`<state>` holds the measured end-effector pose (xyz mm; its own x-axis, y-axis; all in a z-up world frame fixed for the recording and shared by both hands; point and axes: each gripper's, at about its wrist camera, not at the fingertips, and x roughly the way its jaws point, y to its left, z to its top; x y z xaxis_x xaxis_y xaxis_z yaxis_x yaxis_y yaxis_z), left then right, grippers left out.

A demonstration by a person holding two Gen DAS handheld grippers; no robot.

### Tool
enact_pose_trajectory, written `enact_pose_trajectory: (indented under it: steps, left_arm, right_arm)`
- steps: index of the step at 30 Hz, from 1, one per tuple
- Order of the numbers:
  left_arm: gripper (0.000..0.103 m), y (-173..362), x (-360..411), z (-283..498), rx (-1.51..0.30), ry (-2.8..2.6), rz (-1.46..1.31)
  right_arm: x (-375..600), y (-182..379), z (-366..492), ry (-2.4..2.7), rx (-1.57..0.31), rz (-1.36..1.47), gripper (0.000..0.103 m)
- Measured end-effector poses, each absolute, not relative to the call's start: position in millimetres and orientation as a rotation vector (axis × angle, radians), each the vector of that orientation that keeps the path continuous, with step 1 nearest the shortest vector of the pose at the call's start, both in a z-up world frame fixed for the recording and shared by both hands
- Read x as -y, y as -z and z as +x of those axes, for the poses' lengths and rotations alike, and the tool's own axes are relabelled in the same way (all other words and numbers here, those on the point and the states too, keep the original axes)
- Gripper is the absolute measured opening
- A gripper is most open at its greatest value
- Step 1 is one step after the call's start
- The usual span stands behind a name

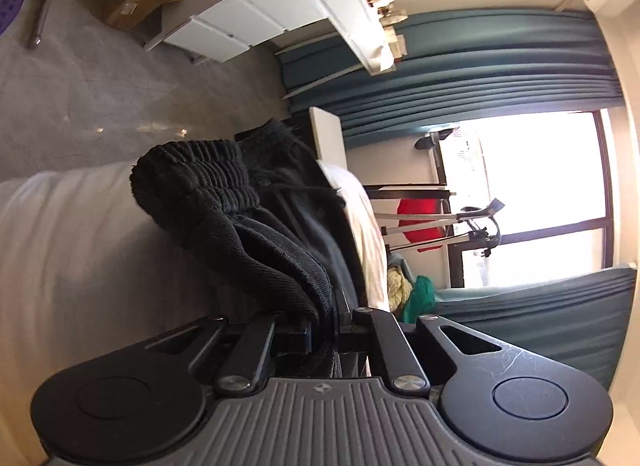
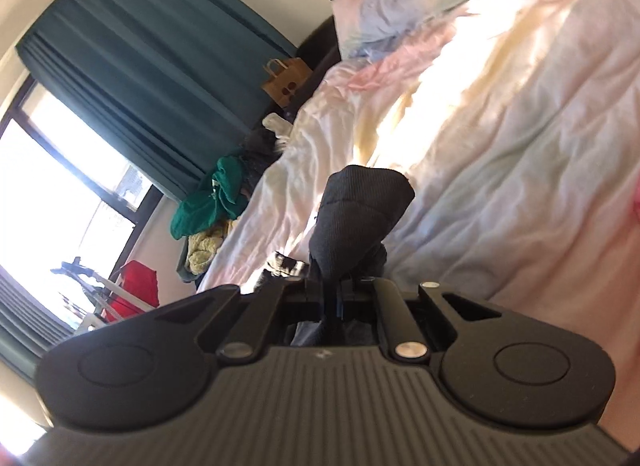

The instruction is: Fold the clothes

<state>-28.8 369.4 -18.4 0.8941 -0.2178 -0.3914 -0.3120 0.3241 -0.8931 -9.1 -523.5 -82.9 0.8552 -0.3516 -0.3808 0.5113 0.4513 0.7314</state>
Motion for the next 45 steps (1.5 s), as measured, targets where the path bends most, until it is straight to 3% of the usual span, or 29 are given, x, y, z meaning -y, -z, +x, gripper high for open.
enact_pose_trajectory:
  steps: [8,15,20,23,25,27,31,33,39,45]
  left_arm:
    - [0.009,-52.2,-344.6,168.0,-0.505,-0.099,-1.065]
    - [0.01,-16.4,-323.6,351.3,-0.597,-0.209,-0.965]
    - [0.013,35.7,-315.8,410.5,-0.656,-0.257,-0.912]
    - [0.017,50.0,-318.4,410.4,-0.653,-0.24,-0.913]
    - [0.028,49.1,-320.9,397.3,-0.626,-0.215,-0.914]
    - [0.051,41.0,-320.5,380.4,-0.594,-0.186,-0.894]
    - [0.069,19.1,-312.3,331.8,-0.539,-0.101,-0.869]
    - [0.08,12.5,-305.9,302.0,-0.53,-0.075,-0.87]
    - [0.089,31.9,-295.9,200.2,-0.51,-0.031,-0.989]
    - [0.089,77.6,-307.0,151.5,-0.605,-0.063,-1.159]
  right_arm:
    - [536.8,50.8,134.7,0.572,-0.266,0.865,0.008]
    - [538.8,92.7,257.0,0.629,-0.416,0.768,0.009]
    - [538.4,135.8,306.0,0.634,-0.509,0.734,0.01]
    - [545.7,143.8,300.2,0.549,-0.49,0.788,0.018]
    - [551.5,141.8,288.7,0.469,-0.487,0.826,0.029]
    - [555.2,137.6,270.3,0.396,-0.464,0.87,0.041]
    - [551.1,127.2,206.7,0.344,-0.362,0.944,0.068]
    - [548.4,125.1,175.2,0.33,-0.324,0.979,0.069]
    - [541.2,129.7,126.0,0.245,-0.36,1.111,0.069]
    - [535.7,163.8,120.8,0.164,-0.407,1.273,0.069]
